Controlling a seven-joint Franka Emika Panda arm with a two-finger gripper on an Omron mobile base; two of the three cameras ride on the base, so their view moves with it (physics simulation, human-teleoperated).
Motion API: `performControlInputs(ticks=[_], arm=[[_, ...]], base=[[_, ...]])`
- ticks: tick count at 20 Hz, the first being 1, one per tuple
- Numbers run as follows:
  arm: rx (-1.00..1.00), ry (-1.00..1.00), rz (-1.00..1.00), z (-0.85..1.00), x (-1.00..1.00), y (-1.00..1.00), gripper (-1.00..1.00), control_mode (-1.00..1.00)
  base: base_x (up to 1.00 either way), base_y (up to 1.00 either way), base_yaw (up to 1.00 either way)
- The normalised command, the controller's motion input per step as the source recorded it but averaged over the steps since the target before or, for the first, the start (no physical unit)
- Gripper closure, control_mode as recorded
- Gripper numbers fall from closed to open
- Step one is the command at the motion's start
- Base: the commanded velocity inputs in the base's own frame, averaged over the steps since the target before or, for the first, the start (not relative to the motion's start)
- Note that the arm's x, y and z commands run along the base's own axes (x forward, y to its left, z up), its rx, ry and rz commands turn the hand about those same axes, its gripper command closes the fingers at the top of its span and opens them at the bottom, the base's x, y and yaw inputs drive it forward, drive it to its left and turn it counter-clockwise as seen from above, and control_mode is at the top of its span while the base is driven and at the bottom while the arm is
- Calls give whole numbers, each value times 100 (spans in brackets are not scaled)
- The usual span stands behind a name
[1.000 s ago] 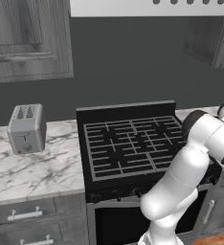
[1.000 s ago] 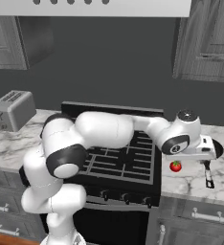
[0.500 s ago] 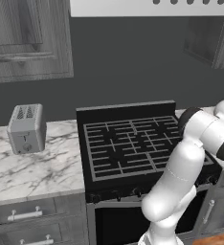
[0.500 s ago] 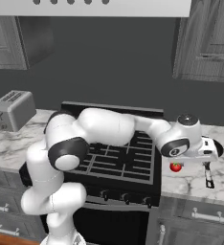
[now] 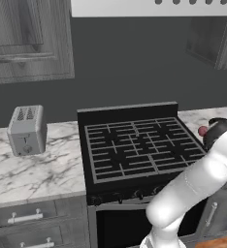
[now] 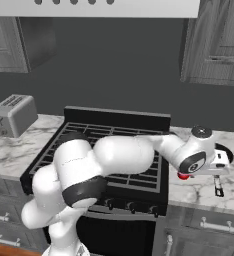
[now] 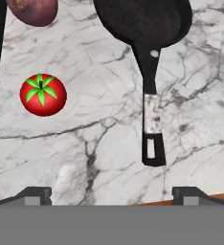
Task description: Place the pan on the front right burner on the stove. Then place the tomato and the onion in the pan and turn on the front right burner.
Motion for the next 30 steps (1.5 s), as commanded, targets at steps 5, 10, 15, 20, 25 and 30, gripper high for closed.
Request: performControlInputs(ticks=[5,10,15,20,25,30], arm=[[6,0,0,0,0,-12,-100,-100],[1,0,0,0,0,-3,-100,-100],[0,0,0,-3,0,0,-100,-100],[0,0,0,-22,8,0,-100,-100],[0,0,0,-28,14,0,-100,-100],[0,0,0,-13,18,0,-100,-100]], base=[[0,0,0],[0,0,0],[0,0,0],[0,0,0],[0,0,0],[0,0,0]])
